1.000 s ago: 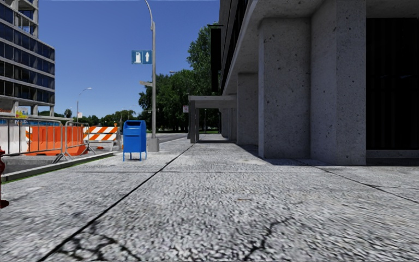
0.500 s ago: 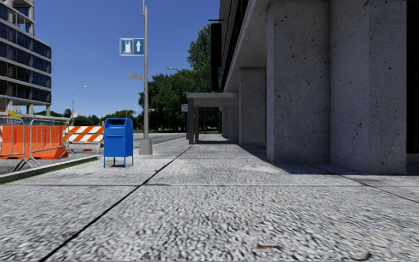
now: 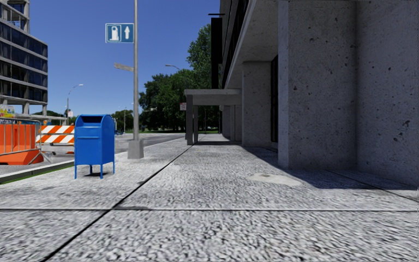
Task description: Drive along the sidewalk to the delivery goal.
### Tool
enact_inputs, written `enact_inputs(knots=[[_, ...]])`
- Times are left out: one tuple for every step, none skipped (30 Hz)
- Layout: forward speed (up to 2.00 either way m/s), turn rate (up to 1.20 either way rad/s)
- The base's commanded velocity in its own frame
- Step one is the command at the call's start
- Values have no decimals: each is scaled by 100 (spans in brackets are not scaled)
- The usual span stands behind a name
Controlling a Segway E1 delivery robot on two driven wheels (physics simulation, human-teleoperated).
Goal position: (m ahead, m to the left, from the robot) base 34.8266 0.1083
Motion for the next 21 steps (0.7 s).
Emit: enact_inputs(knots=[[186,0],[191,0],[191,0],[192,0],[192,0],[192,0],[192,0],[192,0],[193,0],[196,0],[196,0],[198,0],[200,0],[200,0],[200,0],[200,0],[200,0],[200,0],[200,0],[200,0],[200,0]])
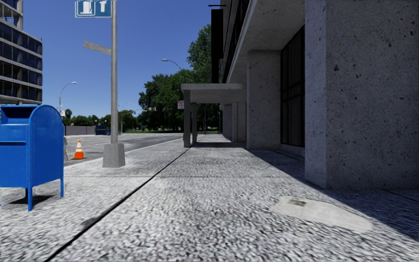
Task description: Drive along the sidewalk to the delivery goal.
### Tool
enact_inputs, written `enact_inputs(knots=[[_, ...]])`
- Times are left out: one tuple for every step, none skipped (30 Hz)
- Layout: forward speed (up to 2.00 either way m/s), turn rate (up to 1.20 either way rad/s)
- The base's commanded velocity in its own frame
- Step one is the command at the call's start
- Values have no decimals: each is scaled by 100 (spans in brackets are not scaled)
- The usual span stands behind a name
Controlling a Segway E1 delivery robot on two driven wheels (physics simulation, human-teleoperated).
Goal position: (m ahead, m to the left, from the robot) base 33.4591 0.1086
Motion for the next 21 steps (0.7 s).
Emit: enact_inputs(knots=[[200,0],[200,0],[200,0],[200,0],[200,0],[200,0],[200,0],[200,0],[200,0],[194,0],[190,0],[190,0],[187,0],[186,0],[185,0],[185,0],[185,0],[185,0],[185,0],[185,0],[185,0]])
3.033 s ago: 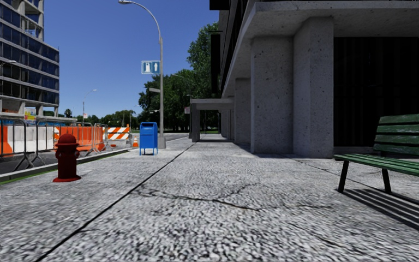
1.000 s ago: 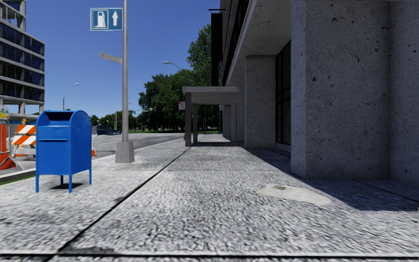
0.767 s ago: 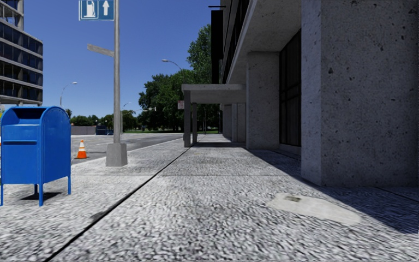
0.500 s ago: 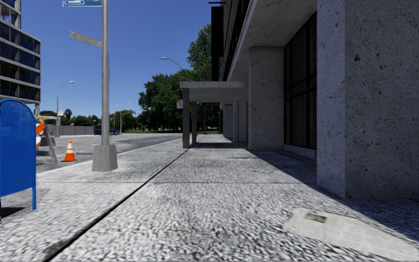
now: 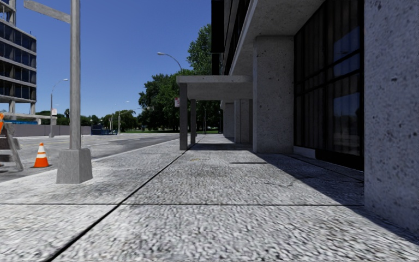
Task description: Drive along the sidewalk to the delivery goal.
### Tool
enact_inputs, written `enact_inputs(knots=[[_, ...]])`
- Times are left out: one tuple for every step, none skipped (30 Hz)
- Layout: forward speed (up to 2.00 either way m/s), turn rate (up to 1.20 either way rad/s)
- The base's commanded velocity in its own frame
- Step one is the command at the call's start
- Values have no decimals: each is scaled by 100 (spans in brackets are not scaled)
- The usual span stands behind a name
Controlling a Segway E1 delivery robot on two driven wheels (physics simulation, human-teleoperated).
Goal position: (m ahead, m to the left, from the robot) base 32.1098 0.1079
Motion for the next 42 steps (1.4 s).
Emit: enact_inputs(knots=[[185,0],[185,0],[185,0],[185,0],[185,0],[185,0],[185,0],[185,0],[185,0],[185,0],[185,0],[185,0],[184,0],[184,0],[184,0],[187,0],[189,0],[189,0],[189,0],[190,0],[190,0],[190,0],[190,0],[190,0],[190,0],[190,0],[190,0],[190,0],[190,0],[191,0],[192,0],[192,0],[192,0],[192,0],[192,0],[192,0],[192,0],[192,0],[192,0],[192,0],[192,0],[193,0]])
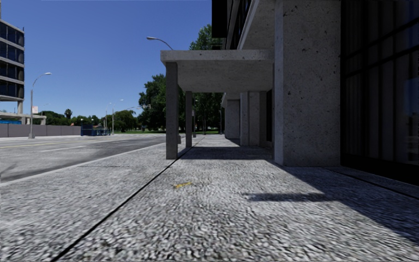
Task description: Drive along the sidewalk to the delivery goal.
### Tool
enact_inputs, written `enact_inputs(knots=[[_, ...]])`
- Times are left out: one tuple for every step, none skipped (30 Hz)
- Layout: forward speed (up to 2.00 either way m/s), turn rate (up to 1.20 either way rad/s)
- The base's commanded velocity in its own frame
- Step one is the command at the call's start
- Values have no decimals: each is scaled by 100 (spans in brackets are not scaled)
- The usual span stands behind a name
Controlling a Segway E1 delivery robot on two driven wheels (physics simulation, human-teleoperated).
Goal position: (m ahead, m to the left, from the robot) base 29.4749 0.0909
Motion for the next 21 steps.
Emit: enact_inputs(knots=[[193,0],[193,0],[193,0],[193,0],[193,0],[193,0],[193,0],[193,0],[195,0],[197,0],[197,0],[198,0],[198,0],[198,0],[198,0],[198,0],[198,0],[198,0],[198,0],[198,0],[198,0]])
